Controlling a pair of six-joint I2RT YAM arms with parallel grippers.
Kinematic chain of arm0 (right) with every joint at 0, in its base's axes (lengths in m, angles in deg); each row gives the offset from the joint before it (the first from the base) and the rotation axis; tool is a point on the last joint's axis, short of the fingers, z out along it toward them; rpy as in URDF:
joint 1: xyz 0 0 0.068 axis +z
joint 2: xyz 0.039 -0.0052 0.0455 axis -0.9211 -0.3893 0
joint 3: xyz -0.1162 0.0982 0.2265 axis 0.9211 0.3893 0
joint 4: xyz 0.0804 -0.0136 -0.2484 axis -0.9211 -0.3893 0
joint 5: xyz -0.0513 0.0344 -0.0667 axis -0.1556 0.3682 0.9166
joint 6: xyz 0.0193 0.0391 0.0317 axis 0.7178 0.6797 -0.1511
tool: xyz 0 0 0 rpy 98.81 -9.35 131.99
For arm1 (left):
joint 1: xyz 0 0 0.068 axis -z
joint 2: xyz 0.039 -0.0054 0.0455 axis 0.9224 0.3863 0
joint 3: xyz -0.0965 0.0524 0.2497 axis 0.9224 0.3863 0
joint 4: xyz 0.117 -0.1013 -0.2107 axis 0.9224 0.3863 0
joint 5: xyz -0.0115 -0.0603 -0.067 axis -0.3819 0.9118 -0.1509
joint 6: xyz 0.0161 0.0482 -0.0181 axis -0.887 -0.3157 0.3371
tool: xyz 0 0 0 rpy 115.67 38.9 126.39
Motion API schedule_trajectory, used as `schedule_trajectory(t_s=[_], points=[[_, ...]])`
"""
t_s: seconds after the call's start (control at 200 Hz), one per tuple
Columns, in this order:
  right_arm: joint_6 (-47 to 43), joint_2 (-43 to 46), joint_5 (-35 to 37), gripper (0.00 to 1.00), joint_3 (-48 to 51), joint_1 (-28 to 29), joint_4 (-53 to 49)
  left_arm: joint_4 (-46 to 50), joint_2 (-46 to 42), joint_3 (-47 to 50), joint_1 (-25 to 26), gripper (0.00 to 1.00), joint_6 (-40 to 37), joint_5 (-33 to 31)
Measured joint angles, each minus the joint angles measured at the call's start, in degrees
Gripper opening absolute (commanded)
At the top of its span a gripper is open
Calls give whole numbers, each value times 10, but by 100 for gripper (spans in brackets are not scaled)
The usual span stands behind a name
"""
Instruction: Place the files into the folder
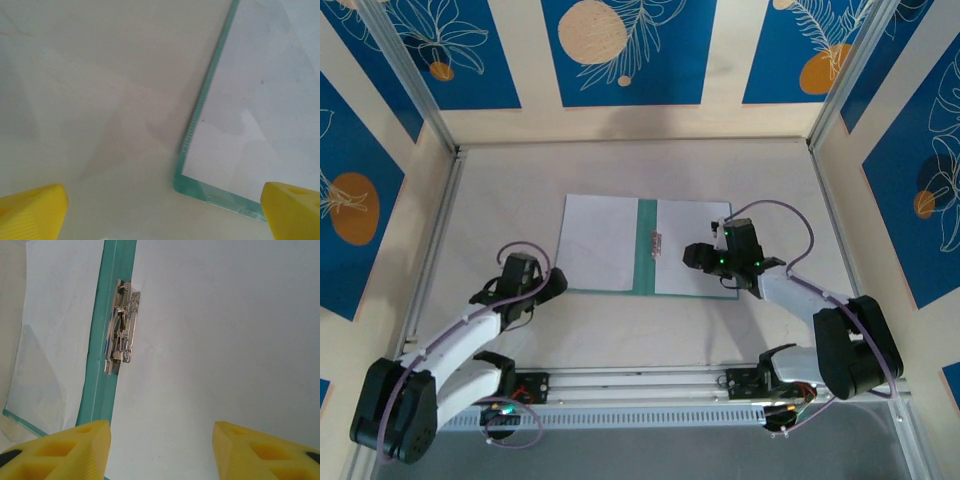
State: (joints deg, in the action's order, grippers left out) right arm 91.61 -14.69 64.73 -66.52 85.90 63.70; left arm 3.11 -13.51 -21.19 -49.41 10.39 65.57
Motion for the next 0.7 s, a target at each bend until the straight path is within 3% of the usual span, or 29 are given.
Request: schedule_trajectory(t_s=[0.28, 0.7], points=[[0, -2, 7, 56, -5, 1, -2, -23, 60, -18, -6, 87, 7, 77], [-2, -2, 16, 56, -9, 3, -5, -45, 74, -21, -14, 73, 17, 120]])
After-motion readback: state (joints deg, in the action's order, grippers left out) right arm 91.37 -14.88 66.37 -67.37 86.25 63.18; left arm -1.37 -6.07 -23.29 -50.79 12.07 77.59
